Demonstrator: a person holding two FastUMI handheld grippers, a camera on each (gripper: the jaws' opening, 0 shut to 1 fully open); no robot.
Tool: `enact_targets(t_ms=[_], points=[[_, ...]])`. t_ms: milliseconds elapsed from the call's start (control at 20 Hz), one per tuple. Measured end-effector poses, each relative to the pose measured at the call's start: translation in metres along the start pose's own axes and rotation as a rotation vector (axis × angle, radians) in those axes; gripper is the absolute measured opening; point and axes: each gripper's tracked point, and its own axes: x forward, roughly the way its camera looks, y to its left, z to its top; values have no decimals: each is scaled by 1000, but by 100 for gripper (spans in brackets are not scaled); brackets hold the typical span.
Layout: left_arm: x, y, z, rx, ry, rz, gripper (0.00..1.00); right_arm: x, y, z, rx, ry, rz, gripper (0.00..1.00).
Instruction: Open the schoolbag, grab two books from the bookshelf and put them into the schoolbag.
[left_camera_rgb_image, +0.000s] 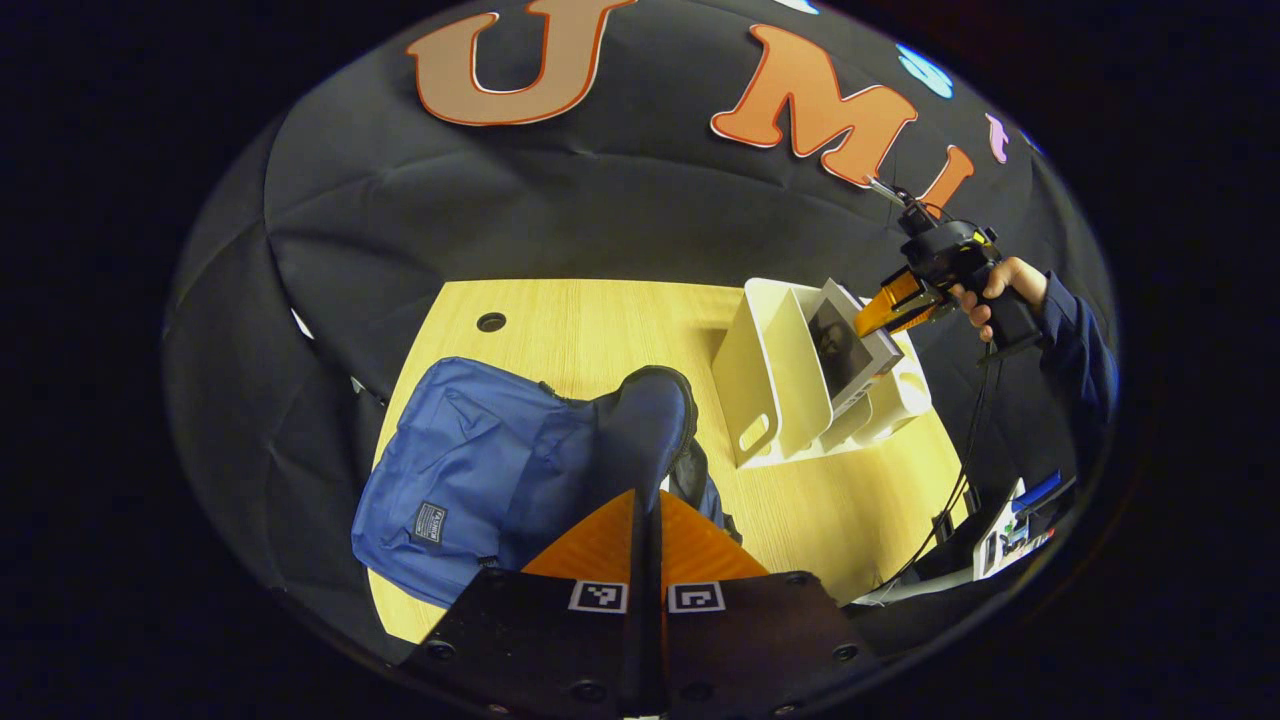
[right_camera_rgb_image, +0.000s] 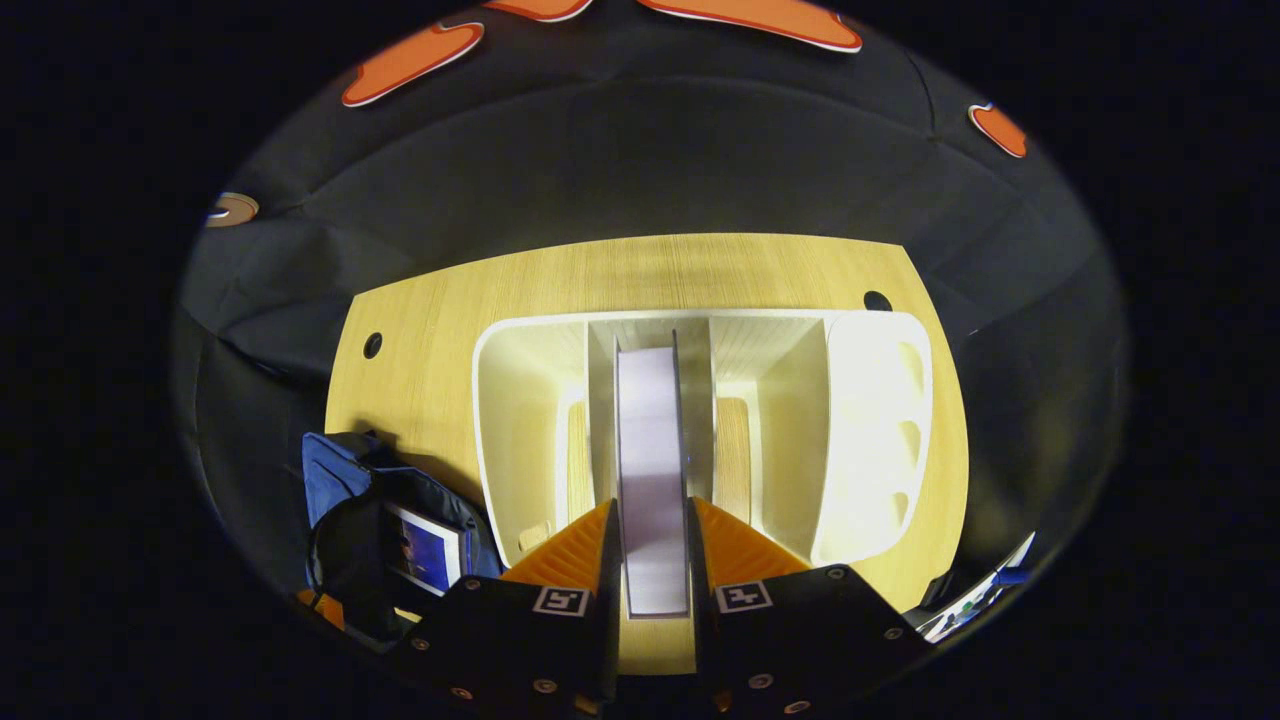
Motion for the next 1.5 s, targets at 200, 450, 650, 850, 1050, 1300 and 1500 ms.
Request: enact_targets(t_ms=[200, 450, 650, 850, 1050, 1300, 1500], points=[[3, -2, -3, -2, 6, -11, 1, -1, -2, -3, -20, 14, 2, 27], [3, -1, 0, 20, 8, -7, 1, -28, -3, 0, 16, -6, 73, 26], [4, -3, -2, 19, 13, -12, 1, -72, -19, 15, 12, -83, 80, 25], [3, -4, -2, 30, 15, -11, 1, -117, -26, 17, 17, -142, 123, 25], [5, -5, -1, 32, 17, -14, 1, -151, -28, 17, 27, -188, 155, 25], [7, -6, -4, 24, 15, -23, 1, -178, -18, 9, 17, -226, 211, 25], [10, -7, -5, 25, 18, -24, 1, -188, 4, -4, 35, -234, 302, 25]])
